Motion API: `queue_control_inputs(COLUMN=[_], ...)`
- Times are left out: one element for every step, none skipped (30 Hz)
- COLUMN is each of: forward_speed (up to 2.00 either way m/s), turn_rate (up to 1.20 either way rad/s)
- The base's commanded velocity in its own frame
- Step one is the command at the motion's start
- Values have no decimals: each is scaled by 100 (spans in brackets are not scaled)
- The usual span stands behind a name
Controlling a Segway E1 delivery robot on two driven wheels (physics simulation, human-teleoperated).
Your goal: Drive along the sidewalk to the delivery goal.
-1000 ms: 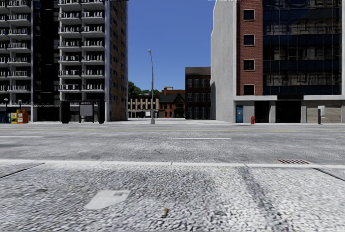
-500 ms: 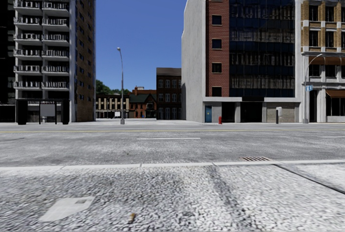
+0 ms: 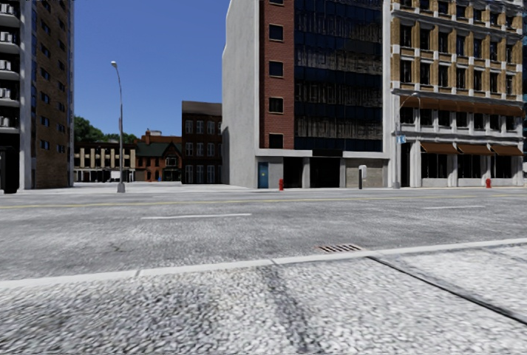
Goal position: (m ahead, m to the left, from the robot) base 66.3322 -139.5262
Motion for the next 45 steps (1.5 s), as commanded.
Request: queue_control_inputs(forward_speed=[129, 131, 131, 133, 133, 133, 133, 133, 133, 133, 133, 134, 137, 137, 141, 144, 146, 146, 147, 143, 143, 109, 93, 89, 88, 88, 87, 87, 87, 87, 89, 90, 90, 90, 91, 95, 105, 105, 109, 112, 116, 116, 120, 125, 128], turn_rate=[-55, -55, -55, -55, -55, -55, -55, -55, -55, -55, -55, -55, -55, -55, -55, -55, -55, -55, -55, -57, -57, -63, -67, -68, -69, -69, -69, -69, -69, -69, -69, -69, -70, -70, -70, -70, -70, -70, -70, -70, -70, -70, -70, -70, -70])
